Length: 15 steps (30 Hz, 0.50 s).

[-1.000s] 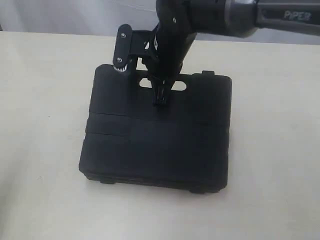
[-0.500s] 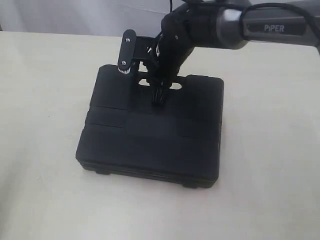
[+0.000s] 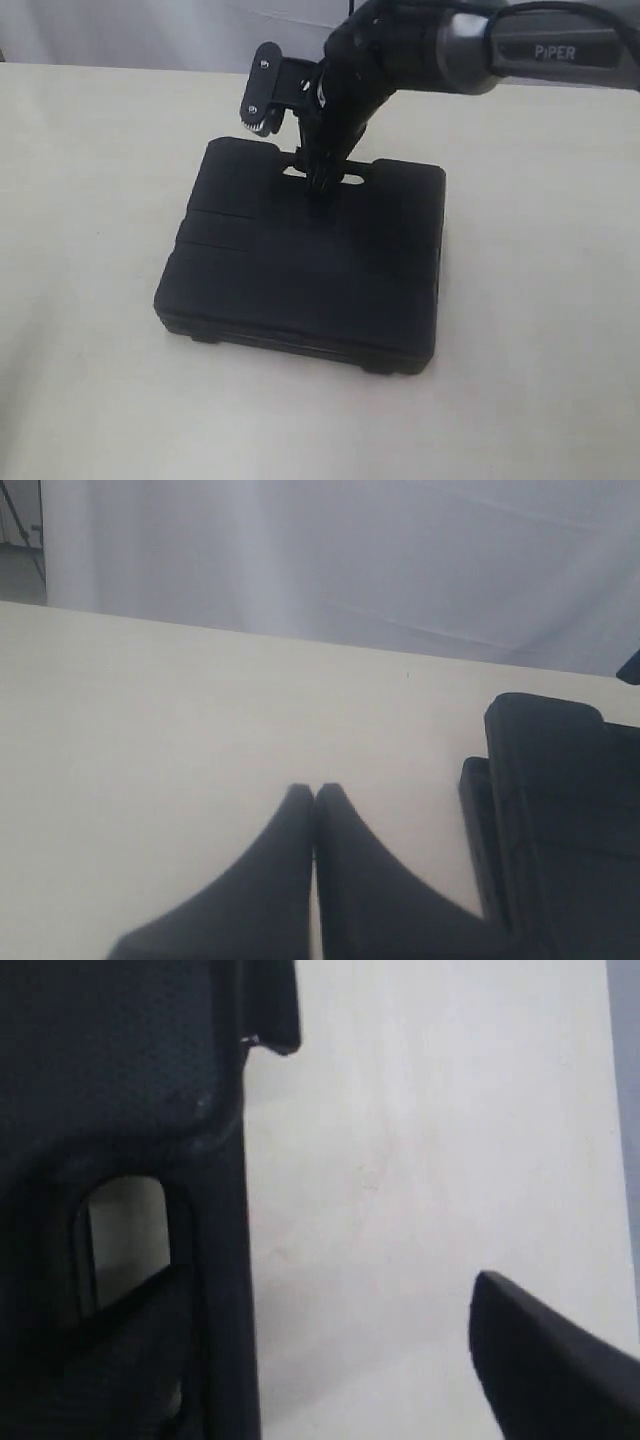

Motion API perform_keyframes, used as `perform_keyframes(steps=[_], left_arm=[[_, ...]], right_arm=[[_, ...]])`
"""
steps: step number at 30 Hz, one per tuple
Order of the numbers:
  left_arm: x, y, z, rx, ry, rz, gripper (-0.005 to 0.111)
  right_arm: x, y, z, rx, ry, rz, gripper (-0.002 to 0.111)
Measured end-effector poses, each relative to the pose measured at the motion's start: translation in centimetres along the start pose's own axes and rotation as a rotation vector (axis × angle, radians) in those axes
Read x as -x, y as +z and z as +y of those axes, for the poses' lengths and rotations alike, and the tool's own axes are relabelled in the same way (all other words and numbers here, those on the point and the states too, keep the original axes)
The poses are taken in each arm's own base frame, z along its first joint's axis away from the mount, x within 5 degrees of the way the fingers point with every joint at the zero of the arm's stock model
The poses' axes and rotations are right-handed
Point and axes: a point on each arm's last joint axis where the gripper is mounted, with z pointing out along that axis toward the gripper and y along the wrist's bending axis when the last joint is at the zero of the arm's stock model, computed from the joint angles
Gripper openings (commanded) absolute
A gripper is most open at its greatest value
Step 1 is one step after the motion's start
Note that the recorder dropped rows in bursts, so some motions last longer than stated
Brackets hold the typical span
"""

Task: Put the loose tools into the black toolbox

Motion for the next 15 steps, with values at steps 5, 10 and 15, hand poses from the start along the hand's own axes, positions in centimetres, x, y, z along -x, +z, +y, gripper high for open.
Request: perform_keyframes(steps=[5,10,15], left_arm=[[0.0,0.0,0.0,0.0,0.0,0.0,0.0],[0.0,0.0,0.0,0.0,0.0,0.0,0.0],[0.0,0.0,0.0,0.0,0.0,0.0,0.0]], right_arm=[[0.1,-1.6,-0.8,-0.028,0.05,-0.015,0.09],[0.2,-3.9,-1.6,-0.049,0.148,-0.024,0.09],[-0.6,-8.6,-2.7,-0.06,0.299,0.026,0.084]])
